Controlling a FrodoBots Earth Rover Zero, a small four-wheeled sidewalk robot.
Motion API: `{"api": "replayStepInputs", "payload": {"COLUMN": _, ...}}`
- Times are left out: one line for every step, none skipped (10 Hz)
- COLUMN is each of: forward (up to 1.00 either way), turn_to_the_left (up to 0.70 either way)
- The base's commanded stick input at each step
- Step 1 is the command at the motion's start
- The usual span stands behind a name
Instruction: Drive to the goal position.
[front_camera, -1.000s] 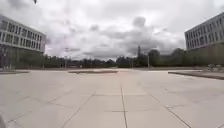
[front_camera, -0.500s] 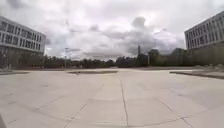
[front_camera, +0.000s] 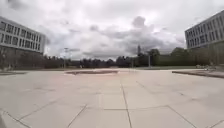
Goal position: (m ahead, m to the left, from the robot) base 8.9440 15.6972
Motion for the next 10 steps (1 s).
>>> {"api": "replayStepInputs", "payload": {"forward": 0.70, "turn_to_the_left": 0.00}}
{"api": "replayStepInputs", "payload": {"forward": 0.70, "turn_to_the_left": 0.00}}
{"api": "replayStepInputs", "payload": {"forward": 0.70, "turn_to_the_left": 0.00}}
{"api": "replayStepInputs", "payload": {"forward": 0.70, "turn_to_the_left": 0.00}}
{"api": "replayStepInputs", "payload": {"forward": 0.70, "turn_to_the_left": 0.00}}
{"api": "replayStepInputs", "payload": {"forward": 0.70, "turn_to_the_left": 0.00}}
{"api": "replayStepInputs", "payload": {"forward": 0.70, "turn_to_the_left": 0.35}}
{"api": "replayStepInputs", "payload": {"forward": 0.70, "turn_to_the_left": 0.35}}
{"api": "replayStepInputs", "payload": {"forward": 0.70, "turn_to_the_left": 0.35}}
{"api": "replayStepInputs", "payload": {"forward": 0.70, "turn_to_the_left": 0.35}}
